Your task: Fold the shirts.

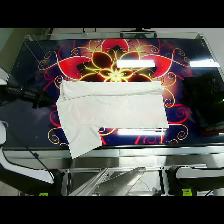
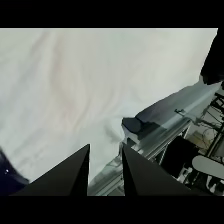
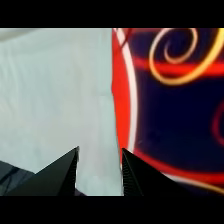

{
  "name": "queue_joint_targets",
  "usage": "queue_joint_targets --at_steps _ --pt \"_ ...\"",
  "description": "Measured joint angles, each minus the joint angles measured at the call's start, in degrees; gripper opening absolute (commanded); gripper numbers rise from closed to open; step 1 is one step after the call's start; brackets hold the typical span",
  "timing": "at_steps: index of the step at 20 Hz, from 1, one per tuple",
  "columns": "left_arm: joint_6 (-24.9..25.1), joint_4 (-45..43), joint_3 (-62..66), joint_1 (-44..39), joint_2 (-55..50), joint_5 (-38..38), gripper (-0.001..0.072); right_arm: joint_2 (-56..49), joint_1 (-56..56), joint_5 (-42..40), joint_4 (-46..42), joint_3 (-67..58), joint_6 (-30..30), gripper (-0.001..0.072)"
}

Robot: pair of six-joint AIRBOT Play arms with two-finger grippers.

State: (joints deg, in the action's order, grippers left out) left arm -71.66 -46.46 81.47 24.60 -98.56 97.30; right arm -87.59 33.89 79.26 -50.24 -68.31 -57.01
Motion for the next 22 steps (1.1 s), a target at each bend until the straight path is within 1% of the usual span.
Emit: queue_joint_targets --at_steps 1,2,6,8,10,13,16,19,22 --pt "0.7 -1.2 -6.2 0.6 3.8 -1.5 0.0221 1.7 0.5 -0.5 -1.5 3.1 0.3 0.0404" --pt "1.3 -1.9 -12.2 1.2 7.4 -2.9 0.0221 3.1 0.8 -1.7 -2.7 6.4 0.9 0.0413" --pt "2.6 -3.7 -33.1 3.5 19.3 -7.2 0.022 5.1 1.0 -8.8 -2.3 16.6 2.6 0.0409" --pt "3.0 -4.4 -40.3 3.9 24.1 -9.1 0.0221 4.7 -0.2 -11.9 -0.7 19.6 3.5 0.0409" --pt "3.1 -5.6 -45.9 4.1 28.2 -11.8 0.0221 3.7 -2.2 -13.3 1.2 21.1 4.0 0.0409" --pt "3.2 -6.9 -52.3 4.2 33.2 -15.9 0.0222 1.5 -6.1 -14.3 4.9 22.0 5.2 0.0409" --pt "2.9 -7.5 -55.8 4.2 35.9 -18.1 0.0221 0.0 -10.0 -15.0 7.2 22.4 6.6 0.0409" --pt "2.0 -8.5 -56.9 4.2 35.9 -19.2 0.0221 -0.6 -11.8 -15.8 8.4 22.6 7.2 0.0409" --pt "1.2 -9.4 -57.4 4.1 32.7 -21.7 0.0221 -0.9 -12.5 -16.1 9.0 22.7 7.5 0.0409"
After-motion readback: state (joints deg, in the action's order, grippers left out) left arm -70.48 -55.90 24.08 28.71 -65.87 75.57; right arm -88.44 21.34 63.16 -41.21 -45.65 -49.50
